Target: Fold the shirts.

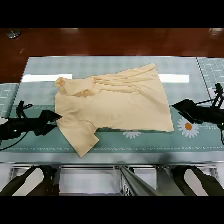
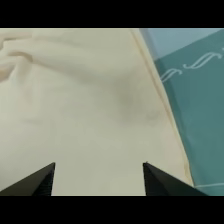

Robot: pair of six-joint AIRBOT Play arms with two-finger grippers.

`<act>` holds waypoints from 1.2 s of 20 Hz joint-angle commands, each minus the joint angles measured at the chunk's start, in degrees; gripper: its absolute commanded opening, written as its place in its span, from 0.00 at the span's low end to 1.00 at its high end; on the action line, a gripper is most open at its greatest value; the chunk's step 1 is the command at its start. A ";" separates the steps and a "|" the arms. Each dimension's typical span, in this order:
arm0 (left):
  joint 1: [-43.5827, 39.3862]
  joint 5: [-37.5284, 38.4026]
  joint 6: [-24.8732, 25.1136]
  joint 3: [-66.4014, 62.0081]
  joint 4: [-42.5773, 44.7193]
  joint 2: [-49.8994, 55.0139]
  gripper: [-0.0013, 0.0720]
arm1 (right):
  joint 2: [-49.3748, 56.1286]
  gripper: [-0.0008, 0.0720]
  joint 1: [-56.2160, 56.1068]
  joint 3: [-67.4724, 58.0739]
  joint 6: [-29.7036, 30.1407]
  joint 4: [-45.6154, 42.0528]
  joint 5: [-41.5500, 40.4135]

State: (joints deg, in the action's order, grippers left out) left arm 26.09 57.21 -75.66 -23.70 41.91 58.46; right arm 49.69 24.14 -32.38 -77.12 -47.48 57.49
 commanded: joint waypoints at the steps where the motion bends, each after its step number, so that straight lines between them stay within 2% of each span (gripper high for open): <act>1: -1.29 -4.55 3.19 2.84 -5.07 1.86 0.97 | -1.70 0.87 0.09 2.45 0.02 4.50 -0.59; 4: -5.53 -7.32 3.28 2.67 -5.79 4.87 0.97 | -1.68 0.87 0.94 0.07 -0.24 4.98 -0.94; 6: -7.98 -8.68 7.96 2.36 -10.43 5.81 0.96 | -1.68 0.87 4.90 -1.92 -0.28 3.45 -0.33; 7: -8.98 -9.11 9.33 1.88 -12.17 6.05 0.75 | -1.68 0.87 7.56 -2.01 -1.14 0.39 0.02; 8: -9.81 -9.25 10.23 1.03 -12.81 6.25 0.25 | -1.49 0.87 10.08 -1.99 -3.37 -5.77 1.36; 9: -10.34 -9.22 11.37 -0.04 -13.00 6.27 0.06 | -1.14 0.87 11.87 -1.60 -5.84 -12.48 3.08; 11: -10.51 -8.13 12.20 -2.80 -13.00 6.25 0.06 | -0.24 0.87 13.42 0.81 -10.25 -22.05 7.65; 12: -10.51 -7.34 12.52 -4.13 -13.00 6.23 0.06 | 0.17 0.87 13.40 2.56 -10.78 -21.64 9.03; 15: -10.54 -6.43 13.27 -6.03 -13.03 6.23 0.06 | 3.39 0.87 13.11 7.28 -5.33 -7.98 8.59; 17: -10.54 -6.23 13.29 -6.05 -13.03 6.23 0.06 | 7.58 0.87 9.14 7.32 -3.87 -1.86 4.52; 21: -10.54 -5.99 13.29 -6.05 -13.03 6.23 0.06 | 15.65 0.87 -1.20 3.15 -3.41 2.47 0.07; 24: -10.54 -5.99 13.53 -6.05 -13.00 6.23 0.06 | 21.24 0.87 -6.82 -1.90 -4.85 1.38 -0.33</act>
State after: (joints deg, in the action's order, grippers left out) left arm 15.57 51.00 -62.41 -29.65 28.93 64.66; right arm 65.82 22.61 -30.76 -81.06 -47.16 58.52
